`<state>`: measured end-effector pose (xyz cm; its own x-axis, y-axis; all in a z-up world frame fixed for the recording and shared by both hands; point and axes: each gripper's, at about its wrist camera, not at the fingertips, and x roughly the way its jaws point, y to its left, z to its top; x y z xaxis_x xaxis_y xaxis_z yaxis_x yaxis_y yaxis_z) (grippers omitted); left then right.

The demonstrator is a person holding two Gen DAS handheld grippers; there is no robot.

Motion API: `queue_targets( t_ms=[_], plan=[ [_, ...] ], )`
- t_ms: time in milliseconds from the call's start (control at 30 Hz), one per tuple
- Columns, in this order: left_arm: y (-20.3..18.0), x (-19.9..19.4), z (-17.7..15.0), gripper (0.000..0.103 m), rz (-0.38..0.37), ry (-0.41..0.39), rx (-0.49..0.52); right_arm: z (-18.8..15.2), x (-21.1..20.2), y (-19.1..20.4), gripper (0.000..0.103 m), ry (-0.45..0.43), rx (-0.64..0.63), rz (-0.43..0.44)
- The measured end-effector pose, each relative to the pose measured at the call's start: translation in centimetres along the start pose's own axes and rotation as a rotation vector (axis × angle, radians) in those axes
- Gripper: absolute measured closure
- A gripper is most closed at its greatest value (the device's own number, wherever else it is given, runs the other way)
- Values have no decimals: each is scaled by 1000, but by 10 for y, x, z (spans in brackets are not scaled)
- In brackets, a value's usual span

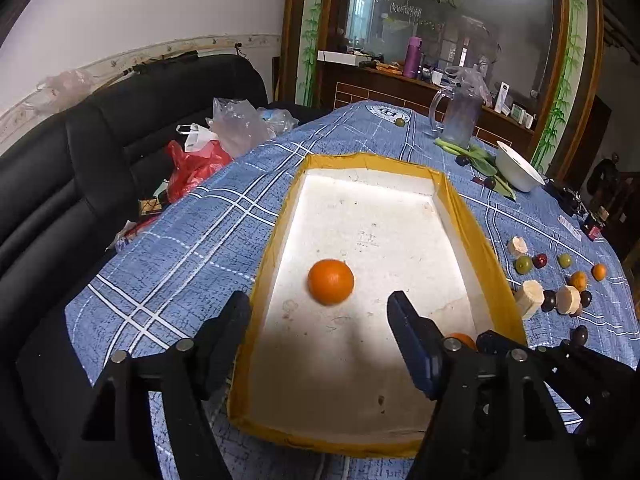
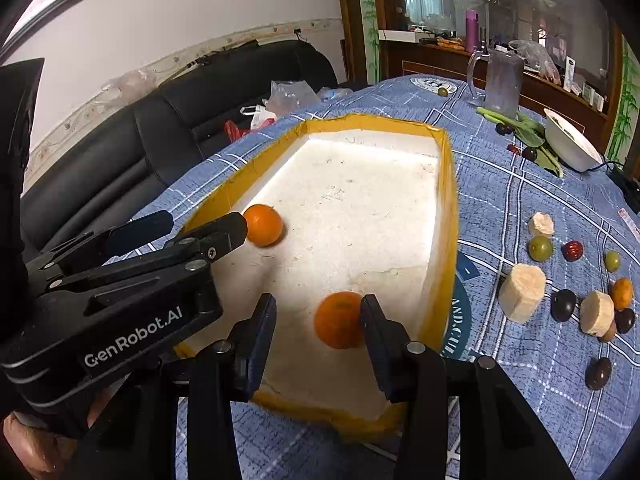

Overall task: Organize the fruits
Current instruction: 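Carry the oranges into the white tray and open both tools to release, then withdraw both open tools from the tray back over the table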

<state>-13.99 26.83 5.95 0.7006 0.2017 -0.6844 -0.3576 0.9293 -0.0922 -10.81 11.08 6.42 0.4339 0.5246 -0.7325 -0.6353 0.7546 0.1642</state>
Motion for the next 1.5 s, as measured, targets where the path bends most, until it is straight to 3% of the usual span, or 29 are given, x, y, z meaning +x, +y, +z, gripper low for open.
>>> queue_targets(
  t_ms=[333, 633, 1200, 1500],
  plan=[
    [-15, -24, 0, 23, -10, -20, -2, -13, -33, -15, 52, -53, 36, 2],
    [-54, -38, -7, 23, -56, -21, 84, -33, -68, -46, 48, -98, 91, -26],
    [-138, -32, -27, 23, -173, 48, 257, -85, -136, -177, 47, -108, 267, -252],
    [-187, 1, -25, 23, -232, 92, 330, -86, -140, -226, 47, -106, 342, -289]
  ],
)
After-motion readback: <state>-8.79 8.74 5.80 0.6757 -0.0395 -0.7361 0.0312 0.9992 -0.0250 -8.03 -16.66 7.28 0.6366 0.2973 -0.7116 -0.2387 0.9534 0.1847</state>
